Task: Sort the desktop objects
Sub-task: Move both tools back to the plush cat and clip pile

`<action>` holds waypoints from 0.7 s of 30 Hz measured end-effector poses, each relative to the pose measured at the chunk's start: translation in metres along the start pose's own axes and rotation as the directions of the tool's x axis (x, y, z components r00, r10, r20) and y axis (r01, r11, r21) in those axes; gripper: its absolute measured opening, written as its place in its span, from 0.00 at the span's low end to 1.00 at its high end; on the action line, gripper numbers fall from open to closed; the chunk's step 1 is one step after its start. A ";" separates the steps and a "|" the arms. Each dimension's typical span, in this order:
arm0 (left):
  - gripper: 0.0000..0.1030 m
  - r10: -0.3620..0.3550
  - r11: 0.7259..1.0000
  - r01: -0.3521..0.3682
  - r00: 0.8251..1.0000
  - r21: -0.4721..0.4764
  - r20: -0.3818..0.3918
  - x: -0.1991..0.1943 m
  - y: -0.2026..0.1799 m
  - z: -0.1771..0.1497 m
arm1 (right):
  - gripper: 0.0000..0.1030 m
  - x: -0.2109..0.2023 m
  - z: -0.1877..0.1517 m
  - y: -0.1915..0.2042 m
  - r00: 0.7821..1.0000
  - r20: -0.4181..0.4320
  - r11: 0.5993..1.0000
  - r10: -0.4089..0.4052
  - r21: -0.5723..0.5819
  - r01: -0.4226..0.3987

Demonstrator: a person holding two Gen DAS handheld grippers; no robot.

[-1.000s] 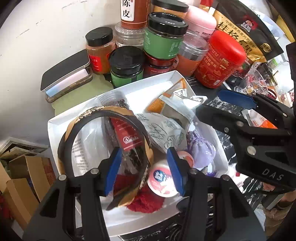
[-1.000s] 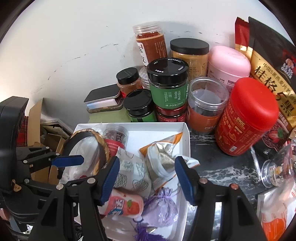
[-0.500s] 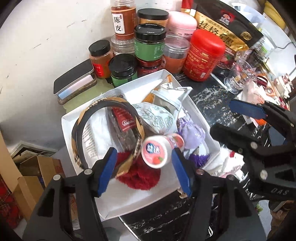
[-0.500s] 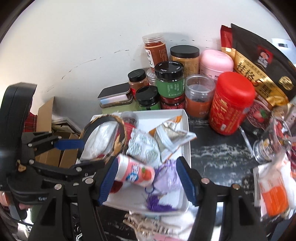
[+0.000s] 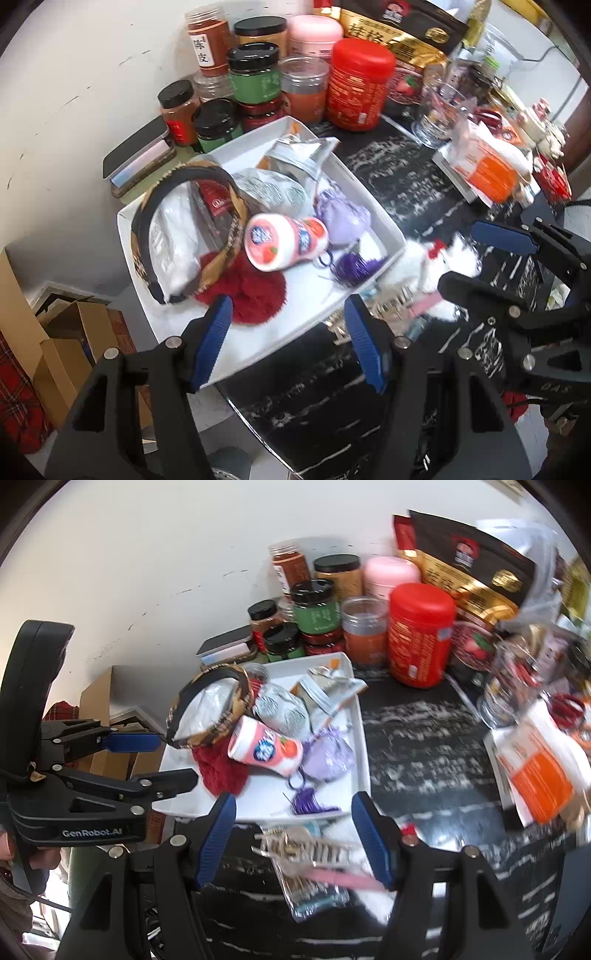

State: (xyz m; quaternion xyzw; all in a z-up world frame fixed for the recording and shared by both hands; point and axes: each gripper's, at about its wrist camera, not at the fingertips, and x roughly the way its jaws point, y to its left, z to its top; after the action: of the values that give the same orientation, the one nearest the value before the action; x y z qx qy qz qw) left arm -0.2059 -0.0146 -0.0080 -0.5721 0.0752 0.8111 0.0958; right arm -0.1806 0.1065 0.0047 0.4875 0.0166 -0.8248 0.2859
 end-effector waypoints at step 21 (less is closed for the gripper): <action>0.60 -0.036 0.987 0.037 0.999 0.160 -0.008 0.000 -0.063 -0.059 | 0.69 -0.041 -0.098 -0.029 0.995 -0.056 0.995 -0.079 0.062 0.082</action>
State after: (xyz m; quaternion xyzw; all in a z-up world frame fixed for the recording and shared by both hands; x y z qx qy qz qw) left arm -0.1362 0.0330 -0.0283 -0.5657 0.1297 0.7993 0.1559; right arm -0.1017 0.1792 -0.0208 0.5173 0.0172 -0.8224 0.2360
